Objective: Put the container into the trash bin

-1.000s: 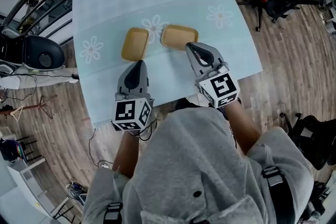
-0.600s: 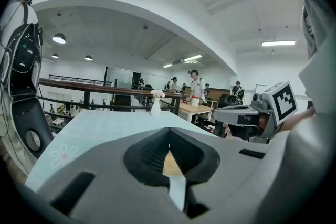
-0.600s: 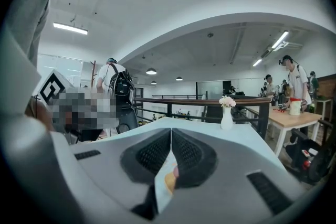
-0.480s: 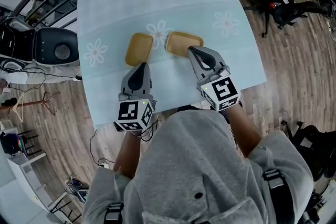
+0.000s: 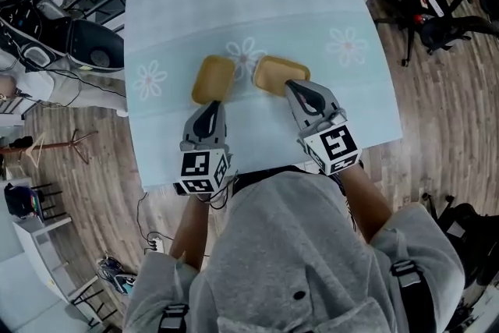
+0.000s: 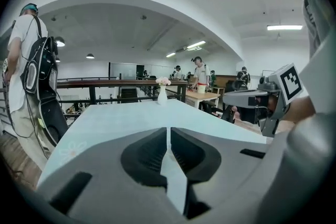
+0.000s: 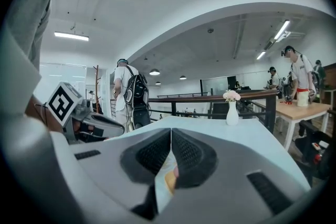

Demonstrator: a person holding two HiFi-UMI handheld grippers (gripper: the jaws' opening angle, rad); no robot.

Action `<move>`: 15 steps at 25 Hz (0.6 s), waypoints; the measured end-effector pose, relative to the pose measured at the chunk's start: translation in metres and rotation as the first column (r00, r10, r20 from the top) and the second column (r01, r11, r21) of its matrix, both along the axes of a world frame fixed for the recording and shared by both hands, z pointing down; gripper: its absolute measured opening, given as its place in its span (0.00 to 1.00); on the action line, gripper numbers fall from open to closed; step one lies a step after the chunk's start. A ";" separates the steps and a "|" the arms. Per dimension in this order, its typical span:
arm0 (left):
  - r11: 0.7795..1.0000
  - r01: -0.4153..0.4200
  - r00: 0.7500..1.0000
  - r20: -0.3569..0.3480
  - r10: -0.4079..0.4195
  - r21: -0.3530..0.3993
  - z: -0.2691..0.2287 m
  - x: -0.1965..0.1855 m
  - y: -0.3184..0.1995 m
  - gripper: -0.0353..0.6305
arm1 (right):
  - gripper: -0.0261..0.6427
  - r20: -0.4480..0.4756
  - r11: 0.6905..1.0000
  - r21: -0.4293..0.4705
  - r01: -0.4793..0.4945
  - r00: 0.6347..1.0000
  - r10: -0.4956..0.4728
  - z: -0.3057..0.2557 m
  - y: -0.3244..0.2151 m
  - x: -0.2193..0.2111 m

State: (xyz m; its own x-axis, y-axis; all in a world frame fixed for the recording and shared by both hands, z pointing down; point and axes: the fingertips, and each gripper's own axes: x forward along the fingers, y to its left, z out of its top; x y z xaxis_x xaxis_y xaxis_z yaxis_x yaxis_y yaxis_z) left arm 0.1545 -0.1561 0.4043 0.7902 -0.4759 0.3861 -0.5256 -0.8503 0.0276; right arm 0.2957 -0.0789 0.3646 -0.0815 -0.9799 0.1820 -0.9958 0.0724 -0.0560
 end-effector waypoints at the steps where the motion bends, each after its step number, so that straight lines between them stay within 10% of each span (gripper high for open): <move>1: 1.000 -0.003 1.000 0.017 0.003 0.001 0.003 -0.002 -0.001 0.09 | 0.08 0.005 1.000 0.001 0.001 1.000 -0.001 0.000 0.000 -0.001; 15: 0.995 -0.098 0.956 0.277 0.093 0.003 0.072 -0.021 -0.015 0.22 | 0.08 0.010 0.999 -0.034 -0.005 1.000 0.005 0.007 0.001 -0.015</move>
